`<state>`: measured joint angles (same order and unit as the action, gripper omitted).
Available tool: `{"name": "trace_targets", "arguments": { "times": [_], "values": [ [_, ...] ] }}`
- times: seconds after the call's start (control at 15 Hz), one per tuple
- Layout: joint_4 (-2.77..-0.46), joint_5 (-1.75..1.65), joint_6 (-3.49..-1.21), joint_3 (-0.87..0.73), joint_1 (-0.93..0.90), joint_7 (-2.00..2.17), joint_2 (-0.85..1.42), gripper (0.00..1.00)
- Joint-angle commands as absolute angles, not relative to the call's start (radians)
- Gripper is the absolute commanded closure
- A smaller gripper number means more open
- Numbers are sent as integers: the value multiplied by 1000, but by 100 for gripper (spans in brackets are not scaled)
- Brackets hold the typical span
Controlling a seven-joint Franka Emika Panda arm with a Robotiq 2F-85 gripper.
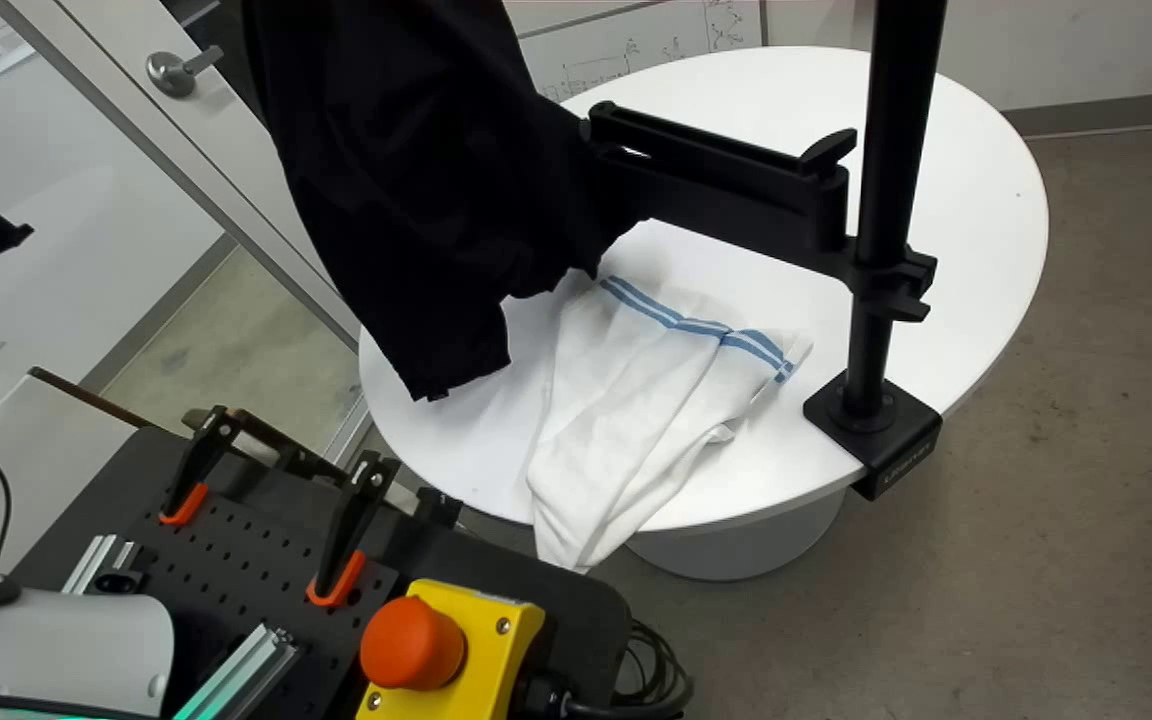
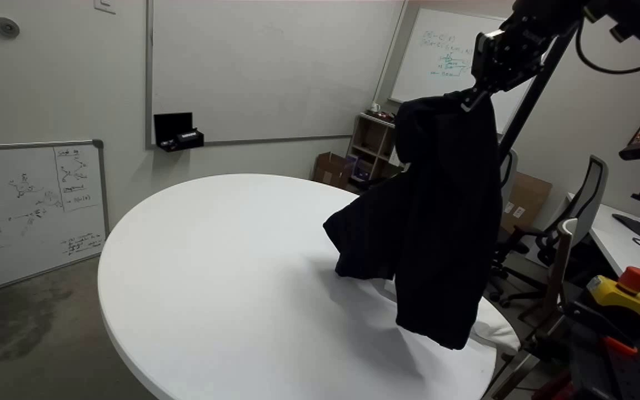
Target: Pick the black garment on the table and put it on the stand
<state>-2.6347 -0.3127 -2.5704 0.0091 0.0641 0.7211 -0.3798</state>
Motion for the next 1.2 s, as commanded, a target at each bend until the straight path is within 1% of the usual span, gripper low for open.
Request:
{"name": "trace_targets", "arguments": {
  "times": [0.0,0.33,0.87,1.13],
  "values": [
    [-2690,-248,-2499,34,95,637,-516,99],
    [-2705,-160,-2370,38,109,566,-584,99],
    [-2645,-197,-2232,38,278,642,-593,99],
    [-2560,-214,-2186,29,352,670,-539,99]
  ]
}}
